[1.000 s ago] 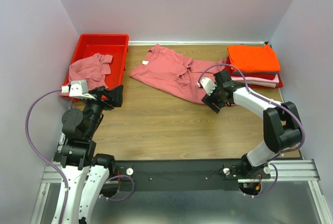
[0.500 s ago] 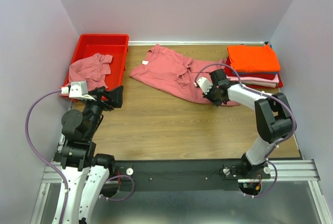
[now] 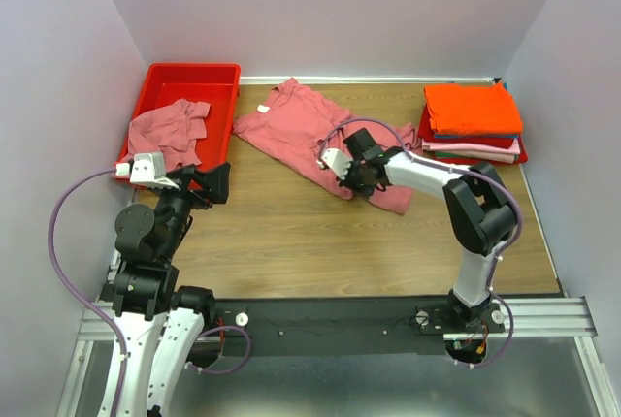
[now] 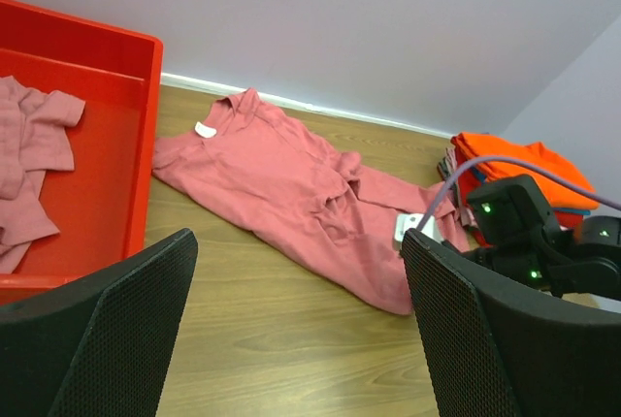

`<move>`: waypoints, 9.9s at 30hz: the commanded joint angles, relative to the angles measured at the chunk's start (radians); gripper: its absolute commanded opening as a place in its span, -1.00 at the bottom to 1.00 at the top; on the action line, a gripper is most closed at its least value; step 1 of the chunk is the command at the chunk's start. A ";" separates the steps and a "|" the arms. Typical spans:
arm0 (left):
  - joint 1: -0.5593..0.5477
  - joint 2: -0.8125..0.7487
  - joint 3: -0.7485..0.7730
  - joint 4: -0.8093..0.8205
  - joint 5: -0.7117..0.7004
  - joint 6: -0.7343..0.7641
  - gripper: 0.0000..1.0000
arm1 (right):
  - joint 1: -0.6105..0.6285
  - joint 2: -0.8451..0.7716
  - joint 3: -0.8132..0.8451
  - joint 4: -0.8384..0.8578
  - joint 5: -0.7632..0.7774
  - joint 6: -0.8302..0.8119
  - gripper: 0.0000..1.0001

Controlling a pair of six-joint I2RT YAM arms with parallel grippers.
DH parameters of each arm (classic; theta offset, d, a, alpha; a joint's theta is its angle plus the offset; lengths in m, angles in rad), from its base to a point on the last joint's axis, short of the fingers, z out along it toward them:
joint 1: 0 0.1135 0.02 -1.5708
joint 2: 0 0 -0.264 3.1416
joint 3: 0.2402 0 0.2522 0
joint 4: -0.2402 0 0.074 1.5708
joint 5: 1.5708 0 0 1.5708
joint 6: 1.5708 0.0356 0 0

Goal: Fold and stack the t-shirts
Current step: Fold the tshirt

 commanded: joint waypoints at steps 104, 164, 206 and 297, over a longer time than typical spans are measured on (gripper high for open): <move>-1.369 1.340 0.379 -0.069 -0.421 0.090 0.36 | -0.808 -0.384 -0.176 -0.376 -0.808 -0.126 0.99; -1.309 1.282 0.225 0.130 -0.320 0.107 -1.00 | -0.601 -0.470 -0.592 -0.373 -0.349 -1.135 -0.55; -0.366 1.139 0.098 0.390 0.103 0.138 -1.00 | -0.236 0.501 0.941 -0.486 -0.509 -0.178 -0.99; -0.934 0.530 -0.111 0.269 0.057 0.907 0.40 | -0.452 -0.689 -0.291 -0.520 -0.657 -0.624 0.99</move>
